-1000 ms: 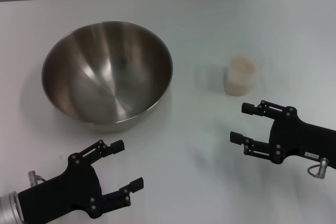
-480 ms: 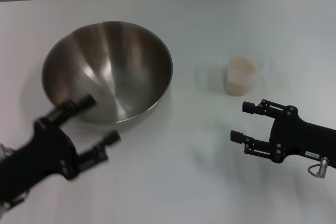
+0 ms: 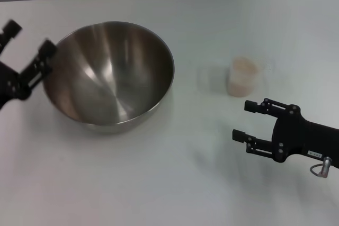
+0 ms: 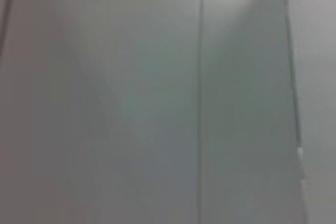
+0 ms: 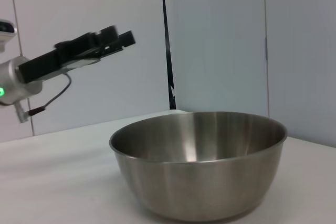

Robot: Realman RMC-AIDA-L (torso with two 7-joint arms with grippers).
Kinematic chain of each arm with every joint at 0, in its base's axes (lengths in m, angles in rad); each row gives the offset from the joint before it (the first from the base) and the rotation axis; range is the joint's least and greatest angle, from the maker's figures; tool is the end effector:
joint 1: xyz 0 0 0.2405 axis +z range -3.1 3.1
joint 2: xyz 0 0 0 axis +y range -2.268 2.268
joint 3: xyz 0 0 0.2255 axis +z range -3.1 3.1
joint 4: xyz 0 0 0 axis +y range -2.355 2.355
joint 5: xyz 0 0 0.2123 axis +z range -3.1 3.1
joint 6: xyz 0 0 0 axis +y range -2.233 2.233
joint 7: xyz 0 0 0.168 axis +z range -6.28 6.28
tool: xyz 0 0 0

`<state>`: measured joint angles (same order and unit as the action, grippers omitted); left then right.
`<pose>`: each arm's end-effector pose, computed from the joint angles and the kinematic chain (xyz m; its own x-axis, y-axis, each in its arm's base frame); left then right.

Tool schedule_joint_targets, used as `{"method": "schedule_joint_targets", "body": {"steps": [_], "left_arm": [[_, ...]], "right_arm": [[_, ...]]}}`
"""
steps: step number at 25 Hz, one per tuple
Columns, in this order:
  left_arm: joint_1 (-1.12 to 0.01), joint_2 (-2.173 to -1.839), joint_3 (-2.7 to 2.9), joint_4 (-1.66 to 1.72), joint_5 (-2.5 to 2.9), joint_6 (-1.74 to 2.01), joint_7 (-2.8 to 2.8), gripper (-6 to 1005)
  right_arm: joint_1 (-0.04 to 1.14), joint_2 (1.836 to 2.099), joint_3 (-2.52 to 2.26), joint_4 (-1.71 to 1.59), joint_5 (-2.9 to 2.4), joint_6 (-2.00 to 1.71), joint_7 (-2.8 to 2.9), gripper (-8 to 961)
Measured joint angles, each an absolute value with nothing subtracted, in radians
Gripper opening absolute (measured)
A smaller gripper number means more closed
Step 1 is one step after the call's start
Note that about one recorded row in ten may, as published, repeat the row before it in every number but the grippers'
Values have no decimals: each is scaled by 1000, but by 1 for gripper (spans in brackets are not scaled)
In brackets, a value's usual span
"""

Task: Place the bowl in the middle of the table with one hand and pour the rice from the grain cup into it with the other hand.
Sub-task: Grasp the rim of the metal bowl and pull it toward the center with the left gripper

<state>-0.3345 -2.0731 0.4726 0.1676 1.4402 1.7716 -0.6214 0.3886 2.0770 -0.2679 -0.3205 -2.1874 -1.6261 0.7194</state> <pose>-0.2612 0.2692 0.0234 0.5029 -0.1976 0.8414 0.5788 -0.6460 -0.4977 0.2876 0.2523 -0.0325 0.7897 -0.1232 -0.6010 -0.3852 -0.8621 -0.3294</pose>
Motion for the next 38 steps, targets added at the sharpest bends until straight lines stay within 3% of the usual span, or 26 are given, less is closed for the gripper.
{"method": "schedule_joint_targets", "body": {"steps": [13, 23, 38], "left_arm": [[-485, -2070, 341, 139, 1445, 1372, -662, 821], [-502, -2068, 345, 155, 1450, 1317, -690, 818], [-420, -2061, 855, 839, 1802, 1092, -1689, 813]], "right_arm": [[395, 2080, -264, -314, -2186, -1626, 696, 726], [400, 2080, -263, -314, -2186, -1625, 695, 726], [409, 2080, -262, -314, -2184, -1624, 695, 726]]}}
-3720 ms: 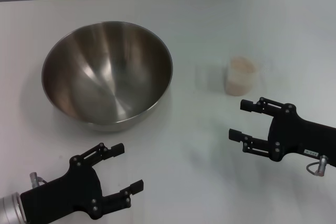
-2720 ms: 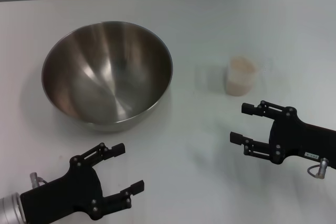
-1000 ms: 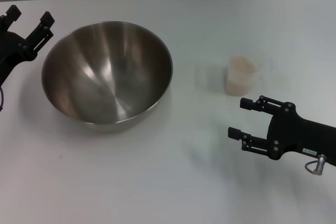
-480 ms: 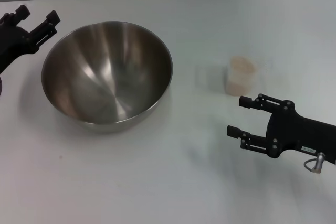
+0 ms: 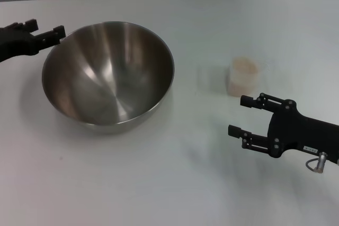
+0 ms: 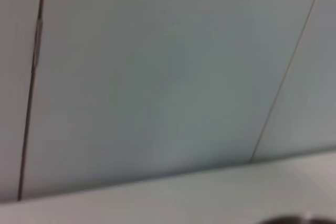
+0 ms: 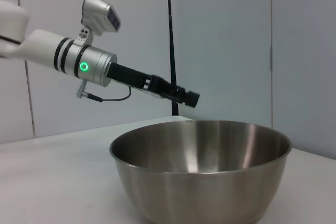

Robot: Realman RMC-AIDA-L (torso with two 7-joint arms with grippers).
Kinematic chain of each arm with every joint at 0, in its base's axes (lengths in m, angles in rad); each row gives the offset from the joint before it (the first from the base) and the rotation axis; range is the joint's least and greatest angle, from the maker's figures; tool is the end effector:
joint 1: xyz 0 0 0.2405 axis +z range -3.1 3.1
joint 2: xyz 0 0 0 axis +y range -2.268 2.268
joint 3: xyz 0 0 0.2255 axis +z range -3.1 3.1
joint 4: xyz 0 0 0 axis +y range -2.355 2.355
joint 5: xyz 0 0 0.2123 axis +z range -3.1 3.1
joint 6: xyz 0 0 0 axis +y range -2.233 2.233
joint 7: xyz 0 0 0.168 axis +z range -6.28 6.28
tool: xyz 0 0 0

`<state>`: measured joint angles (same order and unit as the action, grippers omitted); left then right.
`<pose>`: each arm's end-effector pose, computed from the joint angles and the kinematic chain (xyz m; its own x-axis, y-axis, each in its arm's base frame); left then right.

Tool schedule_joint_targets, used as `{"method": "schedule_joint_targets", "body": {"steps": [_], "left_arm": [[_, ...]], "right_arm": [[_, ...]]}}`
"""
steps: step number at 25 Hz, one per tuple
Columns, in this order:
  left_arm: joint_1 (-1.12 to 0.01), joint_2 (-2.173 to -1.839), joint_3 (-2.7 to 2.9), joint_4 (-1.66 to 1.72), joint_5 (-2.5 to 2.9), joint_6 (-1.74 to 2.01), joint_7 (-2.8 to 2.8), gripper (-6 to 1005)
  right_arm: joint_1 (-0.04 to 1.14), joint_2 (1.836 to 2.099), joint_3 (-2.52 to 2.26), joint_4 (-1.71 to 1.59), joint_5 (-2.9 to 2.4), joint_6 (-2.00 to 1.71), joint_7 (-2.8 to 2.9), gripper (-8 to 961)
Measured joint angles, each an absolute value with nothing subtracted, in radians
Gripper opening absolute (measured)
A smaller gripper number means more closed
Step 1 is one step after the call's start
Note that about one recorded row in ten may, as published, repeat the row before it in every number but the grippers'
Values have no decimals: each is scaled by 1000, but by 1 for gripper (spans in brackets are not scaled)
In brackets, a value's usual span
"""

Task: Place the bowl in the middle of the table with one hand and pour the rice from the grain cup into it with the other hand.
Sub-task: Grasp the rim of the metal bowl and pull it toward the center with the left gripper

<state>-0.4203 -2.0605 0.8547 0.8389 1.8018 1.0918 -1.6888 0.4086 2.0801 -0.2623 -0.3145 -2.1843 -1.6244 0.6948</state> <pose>-0.2672 0.3830 0.0464 0.6528 0.4386 0.6176 0.7432 -0.5287 -0.4101 0.2814 0.2580 -0.0337 0.7943 -0.0886 -0.6010 -0.3568 -0.8688 -0.3434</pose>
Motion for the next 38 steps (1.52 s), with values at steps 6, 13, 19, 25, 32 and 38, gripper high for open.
{"method": "schedule_joint_targets", "body": {"steps": [6, 13, 19, 25, 32, 38], "left_arm": [[-455, -2062, 858, 939, 2046, 1131, -1876, 812], [-514, -2065, 859, 994, 2240, 1198, -2008, 809], [-549, -2065, 881, 1005, 2336, 1207, -2072, 808], [-570, -2067, 899, 1011, 2398, 1211, -2104, 806], [-575, -2066, 907, 1013, 2404, 1211, -2115, 804], [-578, -2065, 908, 1014, 2413, 1227, -2116, 778]], "right_arm": [[410, 2080, -262, -314, -2184, -1624, 695, 725], [410, 2080, -262, -314, -2184, -1625, 695, 725], [411, 2080, -262, -314, -2184, -1624, 695, 725], [411, 2080, -262, -314, -2184, -1625, 695, 725], [409, 2080, -262, -314, -2184, -1624, 695, 726], [408, 2080, -262, -313, -2184, -1624, 695, 726]]}}
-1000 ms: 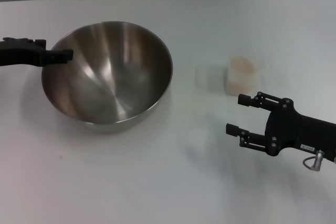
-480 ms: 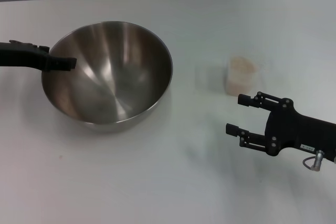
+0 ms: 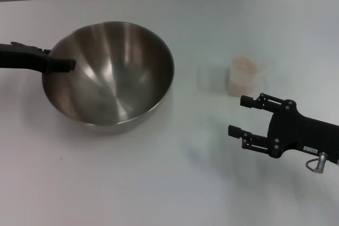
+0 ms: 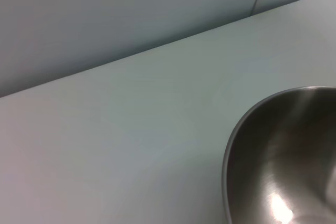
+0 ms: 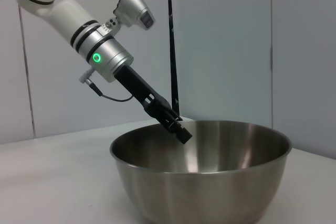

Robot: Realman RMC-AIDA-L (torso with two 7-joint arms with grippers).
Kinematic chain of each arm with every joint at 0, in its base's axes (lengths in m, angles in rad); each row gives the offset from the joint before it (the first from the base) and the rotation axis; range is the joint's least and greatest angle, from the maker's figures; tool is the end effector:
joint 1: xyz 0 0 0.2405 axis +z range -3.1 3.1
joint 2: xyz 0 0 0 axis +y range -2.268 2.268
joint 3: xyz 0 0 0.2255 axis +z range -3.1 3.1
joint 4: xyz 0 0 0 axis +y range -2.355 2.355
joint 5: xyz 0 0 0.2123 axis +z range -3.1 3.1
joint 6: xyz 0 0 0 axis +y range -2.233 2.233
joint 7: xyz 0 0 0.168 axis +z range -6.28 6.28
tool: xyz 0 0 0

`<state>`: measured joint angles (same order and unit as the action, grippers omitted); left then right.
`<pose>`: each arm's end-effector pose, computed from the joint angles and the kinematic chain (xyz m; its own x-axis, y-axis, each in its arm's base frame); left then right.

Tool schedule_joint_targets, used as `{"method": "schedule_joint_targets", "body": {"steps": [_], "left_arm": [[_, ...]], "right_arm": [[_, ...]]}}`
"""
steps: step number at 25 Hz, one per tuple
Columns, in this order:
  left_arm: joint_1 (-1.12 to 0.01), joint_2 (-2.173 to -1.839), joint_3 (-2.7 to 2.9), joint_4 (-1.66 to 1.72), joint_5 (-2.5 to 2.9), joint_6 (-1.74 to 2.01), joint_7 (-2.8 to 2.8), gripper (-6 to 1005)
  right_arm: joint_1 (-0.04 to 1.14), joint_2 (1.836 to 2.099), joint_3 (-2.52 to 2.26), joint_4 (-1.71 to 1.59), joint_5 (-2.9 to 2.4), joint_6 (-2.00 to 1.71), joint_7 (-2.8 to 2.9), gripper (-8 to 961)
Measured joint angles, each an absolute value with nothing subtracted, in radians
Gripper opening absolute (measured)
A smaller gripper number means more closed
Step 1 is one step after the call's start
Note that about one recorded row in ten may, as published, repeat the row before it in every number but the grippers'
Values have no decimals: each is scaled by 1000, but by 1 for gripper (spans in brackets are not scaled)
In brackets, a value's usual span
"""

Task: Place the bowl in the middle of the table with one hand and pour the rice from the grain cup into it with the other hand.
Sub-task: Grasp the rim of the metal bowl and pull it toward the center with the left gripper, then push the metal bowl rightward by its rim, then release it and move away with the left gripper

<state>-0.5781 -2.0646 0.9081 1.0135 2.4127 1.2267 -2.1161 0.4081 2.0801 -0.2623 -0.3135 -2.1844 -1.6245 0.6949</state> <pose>-0.2457 0.3938 0.0355 0.7323 0.6436 0.2224 0.6568 -0.5813 -0.4804 0.2814 0.2578 -0.0339 0.7937 -0.0895 -0.6017 -0.3577 -0.8688 -0.3425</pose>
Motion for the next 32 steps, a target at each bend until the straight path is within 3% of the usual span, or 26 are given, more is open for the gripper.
{"method": "schedule_joint_targets", "body": {"steps": [9, 14, 20, 23, 32], "left_arm": [[-586, -2065, 909, 1013, 2414, 1228, -2117, 565], [-590, -2068, 910, 1014, 2416, 1224, -2117, 323], [-603, -2067, 922, 1013, 2458, 1225, -2136, 122], [-611, -2068, 918, 1013, 2466, 1227, -2153, 70], [-624, -2063, 896, 1079, 2393, 1310, -2170, 47]], "right_arm": [[408, 2080, -262, -313, -2184, -1624, 695, 726], [408, 2080, -262, -313, -2184, -1625, 695, 726], [408, 2080, -262, -313, -2184, -1624, 695, 726], [408, 2080, -262, -313, -2184, -1624, 695, 725], [408, 2080, -262, -313, -2184, -1624, 695, 726]]}}
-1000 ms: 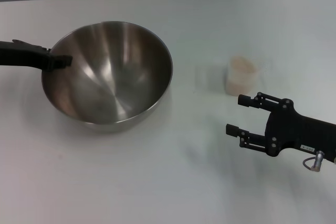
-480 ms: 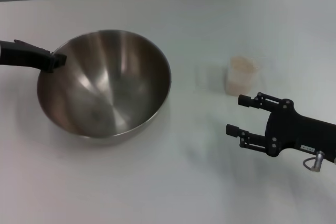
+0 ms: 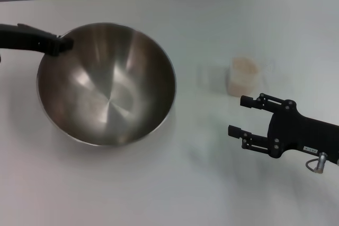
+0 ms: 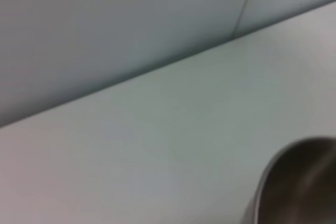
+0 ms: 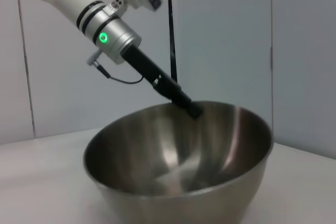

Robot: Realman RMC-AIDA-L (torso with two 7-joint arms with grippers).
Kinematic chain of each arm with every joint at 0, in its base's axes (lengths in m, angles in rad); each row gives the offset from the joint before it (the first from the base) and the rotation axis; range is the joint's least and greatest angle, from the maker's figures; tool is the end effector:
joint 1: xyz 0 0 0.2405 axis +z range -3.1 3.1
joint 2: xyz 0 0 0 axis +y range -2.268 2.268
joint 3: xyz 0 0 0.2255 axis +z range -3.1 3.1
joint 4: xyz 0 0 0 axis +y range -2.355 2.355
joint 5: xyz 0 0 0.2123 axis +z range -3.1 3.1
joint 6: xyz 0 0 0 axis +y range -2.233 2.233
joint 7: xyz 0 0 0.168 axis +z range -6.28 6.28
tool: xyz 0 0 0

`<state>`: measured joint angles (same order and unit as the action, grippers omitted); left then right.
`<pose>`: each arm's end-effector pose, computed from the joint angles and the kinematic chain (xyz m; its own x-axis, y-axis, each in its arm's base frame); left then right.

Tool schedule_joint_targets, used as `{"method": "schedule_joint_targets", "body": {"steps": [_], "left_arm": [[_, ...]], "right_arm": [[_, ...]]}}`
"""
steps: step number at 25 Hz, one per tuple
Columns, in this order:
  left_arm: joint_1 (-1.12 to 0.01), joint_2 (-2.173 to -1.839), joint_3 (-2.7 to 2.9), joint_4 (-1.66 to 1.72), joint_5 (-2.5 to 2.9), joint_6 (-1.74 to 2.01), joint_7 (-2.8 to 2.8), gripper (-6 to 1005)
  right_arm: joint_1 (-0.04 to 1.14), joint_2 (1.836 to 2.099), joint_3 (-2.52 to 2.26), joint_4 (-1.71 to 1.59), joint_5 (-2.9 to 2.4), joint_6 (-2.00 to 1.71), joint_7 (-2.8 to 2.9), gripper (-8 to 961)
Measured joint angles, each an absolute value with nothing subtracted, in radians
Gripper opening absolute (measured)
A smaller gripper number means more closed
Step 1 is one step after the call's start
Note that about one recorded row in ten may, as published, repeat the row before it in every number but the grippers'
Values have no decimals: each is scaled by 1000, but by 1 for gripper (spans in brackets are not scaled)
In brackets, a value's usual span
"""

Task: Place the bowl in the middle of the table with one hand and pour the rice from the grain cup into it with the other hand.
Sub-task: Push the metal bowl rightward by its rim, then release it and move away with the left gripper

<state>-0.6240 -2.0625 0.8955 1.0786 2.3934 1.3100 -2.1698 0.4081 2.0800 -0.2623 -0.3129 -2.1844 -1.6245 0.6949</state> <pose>-0.2128 0.4009 0.0447 0.7460 0.6185 0.2468 0.6550 -0.6146 -0.4396 0.2814 0.2577 -0.0340 0.7934 -0.0898 -0.6020 -0.3579 -0.8688 -0.3422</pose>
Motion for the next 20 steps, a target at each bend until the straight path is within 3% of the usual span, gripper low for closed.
{"method": "schedule_joint_targets", "body": {"steps": [20], "left_arm": [[-790, -2072, 897, 922, 2327, 1288, -2133, 42]], "right_arm": [[386, 2080, -261, -317, -2184, -1630, 695, 725]]}}
